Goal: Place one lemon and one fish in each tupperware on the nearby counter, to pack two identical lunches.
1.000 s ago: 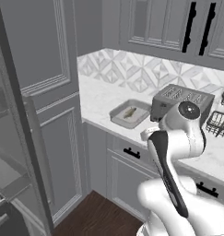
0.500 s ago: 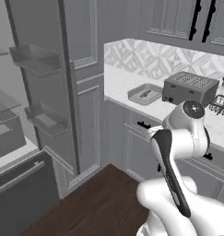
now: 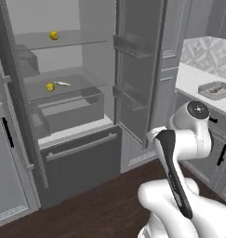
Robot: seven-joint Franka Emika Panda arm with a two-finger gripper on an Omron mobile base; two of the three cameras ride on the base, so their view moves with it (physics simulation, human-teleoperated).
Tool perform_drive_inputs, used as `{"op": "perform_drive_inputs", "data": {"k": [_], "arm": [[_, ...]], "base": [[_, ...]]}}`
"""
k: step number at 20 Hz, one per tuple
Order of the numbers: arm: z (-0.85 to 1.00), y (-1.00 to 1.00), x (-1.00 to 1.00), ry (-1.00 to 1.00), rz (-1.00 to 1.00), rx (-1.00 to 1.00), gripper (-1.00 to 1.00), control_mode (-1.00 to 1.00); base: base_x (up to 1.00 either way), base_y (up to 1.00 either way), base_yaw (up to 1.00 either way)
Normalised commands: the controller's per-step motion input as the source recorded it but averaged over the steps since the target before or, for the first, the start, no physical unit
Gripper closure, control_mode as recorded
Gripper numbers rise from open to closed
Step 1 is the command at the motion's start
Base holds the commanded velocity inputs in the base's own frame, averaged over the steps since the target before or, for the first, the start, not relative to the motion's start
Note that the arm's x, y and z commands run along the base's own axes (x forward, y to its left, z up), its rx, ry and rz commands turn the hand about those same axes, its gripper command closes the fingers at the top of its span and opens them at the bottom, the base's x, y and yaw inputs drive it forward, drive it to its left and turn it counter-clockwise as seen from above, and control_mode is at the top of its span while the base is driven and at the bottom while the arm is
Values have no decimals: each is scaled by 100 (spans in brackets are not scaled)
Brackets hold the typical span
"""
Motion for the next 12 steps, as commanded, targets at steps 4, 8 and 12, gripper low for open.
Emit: {"op": "perform_drive_inputs", "data": {"k": [4, 8, 12], "arm": [[0, 0, 0, 0, 0, 0, -100, 100], [0, 0, 0, 0, 0, 0, -100, 100], [0, 0, 0, 0, 0, 0, -100, 100]], "base": [[43, 66, 35], [68, -5, 15], [92, -6, 10]]}}
